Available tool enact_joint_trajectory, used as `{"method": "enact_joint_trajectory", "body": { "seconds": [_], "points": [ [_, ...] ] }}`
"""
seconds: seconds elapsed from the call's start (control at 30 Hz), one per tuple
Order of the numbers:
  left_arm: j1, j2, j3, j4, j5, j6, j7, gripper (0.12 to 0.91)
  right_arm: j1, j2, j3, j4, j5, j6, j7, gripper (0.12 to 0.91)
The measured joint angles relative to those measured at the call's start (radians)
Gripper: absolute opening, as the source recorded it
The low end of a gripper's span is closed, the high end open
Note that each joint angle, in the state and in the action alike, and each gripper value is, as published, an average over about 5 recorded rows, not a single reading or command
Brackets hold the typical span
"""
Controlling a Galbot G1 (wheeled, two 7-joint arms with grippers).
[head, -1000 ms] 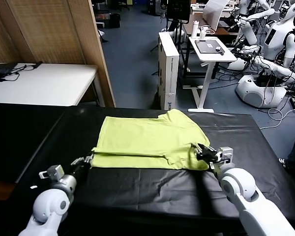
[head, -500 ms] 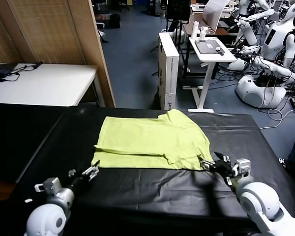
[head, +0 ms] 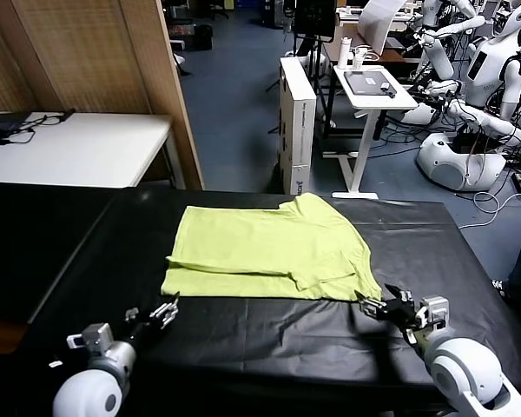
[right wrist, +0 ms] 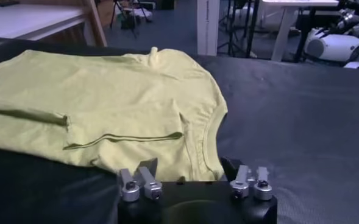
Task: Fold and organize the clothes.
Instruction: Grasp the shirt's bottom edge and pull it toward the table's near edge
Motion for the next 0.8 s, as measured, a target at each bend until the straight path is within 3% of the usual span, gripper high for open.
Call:
{"method": "enact_joint_trajectory", "body": {
  "seconds": [0.13, 0.27, 0.33, 0.43, 0.63, 0.8],
  "points": [
    [-0.011, 0.0, 0.003, 0.014, 0.0, -0.004, 0.001, 0.595, 0.001, 0.002, -0.005, -0.003, -0.002, -0.001, 0.0, 0.454],
    [-0.018, 0.0, 0.004, 0.03, 0.0, -0.011, 0.002, 0.364, 0.003, 0.002, -0.007, -0.002, 0.001, -0.005, 0.011, 0.228],
    [-0.02, 0.001, 0.004, 0.034, 0.0, -0.014, 0.003, 0.233, 0.004, 0.0, -0.006, 0.003, 0.011, -0.014, 0.024, 0.161],
    [-0.02, 0.003, 0.004, 0.035, 0.001, -0.016, 0.002, 0.147, -0.004, -0.006, 0.005, 0.018, 0.043, -0.051, 0.053, 0.14],
    [0.009, 0.028, 0.0, 0.008, 0.002, -0.016, -0.01, 0.147, -0.053, -0.036, 0.034, 0.093, 0.126, -0.167, 0.097, 0.14],
    [0.067, 0.077, -0.026, -0.044, -0.012, -0.012, -0.013, 0.147, -0.129, -0.058, 0.058, 0.177, 0.137, -0.179, 0.119, 0.14]
  ]
}}
